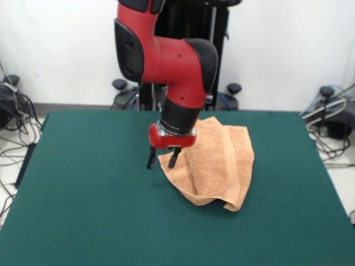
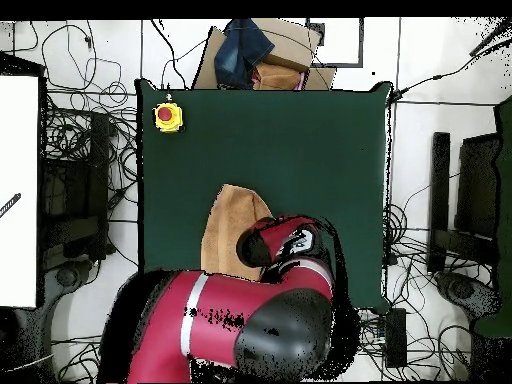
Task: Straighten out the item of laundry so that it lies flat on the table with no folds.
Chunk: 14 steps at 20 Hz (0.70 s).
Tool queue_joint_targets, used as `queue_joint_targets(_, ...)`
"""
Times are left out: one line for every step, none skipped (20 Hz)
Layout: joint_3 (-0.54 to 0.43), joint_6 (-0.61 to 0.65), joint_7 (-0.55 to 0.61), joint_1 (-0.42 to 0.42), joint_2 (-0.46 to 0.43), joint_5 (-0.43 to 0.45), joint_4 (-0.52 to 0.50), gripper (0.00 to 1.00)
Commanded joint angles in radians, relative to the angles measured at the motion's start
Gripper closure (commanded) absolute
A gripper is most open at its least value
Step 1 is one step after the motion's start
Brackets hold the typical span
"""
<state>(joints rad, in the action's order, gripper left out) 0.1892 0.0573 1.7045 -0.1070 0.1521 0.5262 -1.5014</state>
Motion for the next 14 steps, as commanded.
queue_joint_targets(-0.026,-0.028,0.150,0.022,-0.065,-0.018,-0.027,0.00)
queue_joint_targets(-0.009,-0.035,0.161,0.034,-0.072,-0.023,-0.023,0.00)
queue_joint_targets(0.004,-0.036,0.167,0.043,-0.081,-0.027,-0.015,0.00)
queue_joint_targets(0.013,-0.038,0.169,0.047,-0.090,-0.029,-0.008,0.00)
queue_joint_targets(0.013,-0.040,0.166,0.044,-0.105,-0.029,0.005,0.00)
queue_joint_targets(0.014,-0.051,0.166,0.042,-0.120,-0.029,0.017,0.00)
queue_joint_targets(0.018,-0.069,0.170,0.042,-0.141,-0.031,0.030,0.00)
queue_joint_targets(0.025,-0.080,0.175,0.043,-0.162,-0.036,0.044,0.00)
queue_joint_targets(0.032,-0.092,0.179,0.045,-0.183,-0.041,0.058,0.00)
queue_joint_targets(0.043,-0.099,0.186,0.051,-0.200,-0.049,0.067,0.00)
queue_joint_targets(0.053,-0.102,0.191,0.057,-0.217,-0.056,0.078,0.00)
queue_joint_targets(0.060,-0.104,0.192,0.060,-0.232,-0.064,0.087,0.00)
queue_joint_targets(0.067,-0.111,0.194,0.065,-0.248,-0.073,0.097,0.00)
queue_joint_targets(0.076,-0.125,0.195,0.070,-0.261,-0.082,0.106,0.00)
